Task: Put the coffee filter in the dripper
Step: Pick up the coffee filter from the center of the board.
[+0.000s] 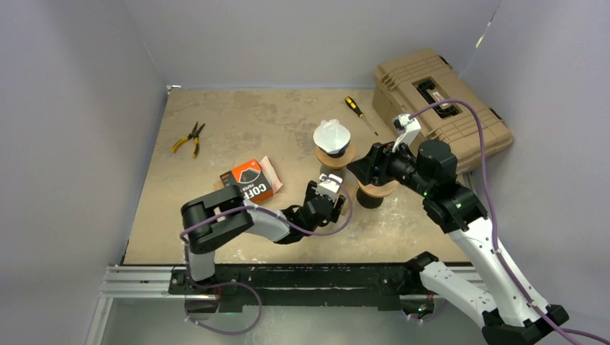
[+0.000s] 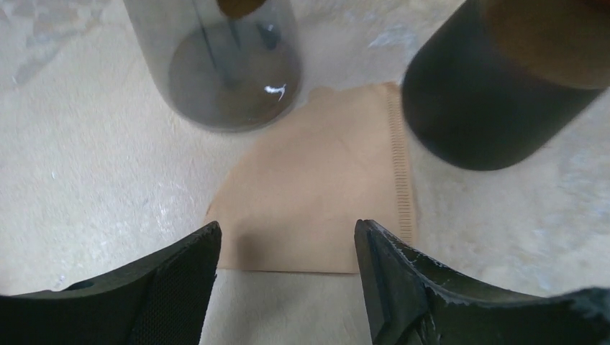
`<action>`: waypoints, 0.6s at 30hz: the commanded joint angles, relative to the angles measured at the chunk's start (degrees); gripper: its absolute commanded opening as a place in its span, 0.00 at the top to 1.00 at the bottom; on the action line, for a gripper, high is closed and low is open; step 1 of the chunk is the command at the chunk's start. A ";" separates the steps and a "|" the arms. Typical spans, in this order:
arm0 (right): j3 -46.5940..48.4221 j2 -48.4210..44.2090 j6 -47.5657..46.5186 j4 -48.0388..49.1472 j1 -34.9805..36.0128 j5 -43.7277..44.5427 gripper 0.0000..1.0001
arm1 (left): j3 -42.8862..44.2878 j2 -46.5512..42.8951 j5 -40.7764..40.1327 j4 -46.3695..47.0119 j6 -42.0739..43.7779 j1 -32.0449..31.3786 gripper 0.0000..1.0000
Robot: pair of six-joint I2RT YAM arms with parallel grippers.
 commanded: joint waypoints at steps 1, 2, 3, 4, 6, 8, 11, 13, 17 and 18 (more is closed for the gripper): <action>2.05 -0.78 -0.59 0.42 0.12 0.72 0.25 | 4.03 5.74 -6.76 -3.45 -7.76 -0.31 0.32; 2.17 -0.86 -0.67 0.21 0.07 0.87 0.24 | 4.54 6.78 -7.50 -3.85 -8.32 -0.38 0.32; 2.26 -0.99 -0.69 0.06 0.05 1.00 0.24 | 4.74 7.63 -8.22 -4.20 -8.82 -0.40 0.32; 2.35 -1.04 -0.69 -0.01 0.03 1.09 0.24 | 5.00 8.45 -8.96 -4.55 -9.22 -0.48 0.35; 2.36 -1.14 -0.69 -0.10 0.06 1.28 0.24 | 5.26 9.56 -9.62 -5.48 -9.32 -0.49 0.45; 2.45 -1.16 -0.62 -0.06 0.03 1.28 0.24 | 5.09 10.06 -9.59 -6.07 -9.02 -0.49 0.59; 2.61 -0.98 -0.56 0.01 0.02 1.07 0.24 | 3.66 9.45 -9.52 -5.52 -8.15 -0.49 0.75; 2.56 -0.93 -0.51 0.06 0.06 1.00 0.24 | 1.53 8.14 -9.40 -3.93 -7.16 -0.49 0.89; 2.36 -0.82 -0.35 0.31 0.08 0.63 0.24 | -2.39 3.86 -8.20 -0.47 -2.74 -0.49 1.00; 2.28 -0.80 -0.34 0.23 0.12 0.50 0.24 | -3.18 2.32 -8.05 -0.43 -1.38 -0.49 1.00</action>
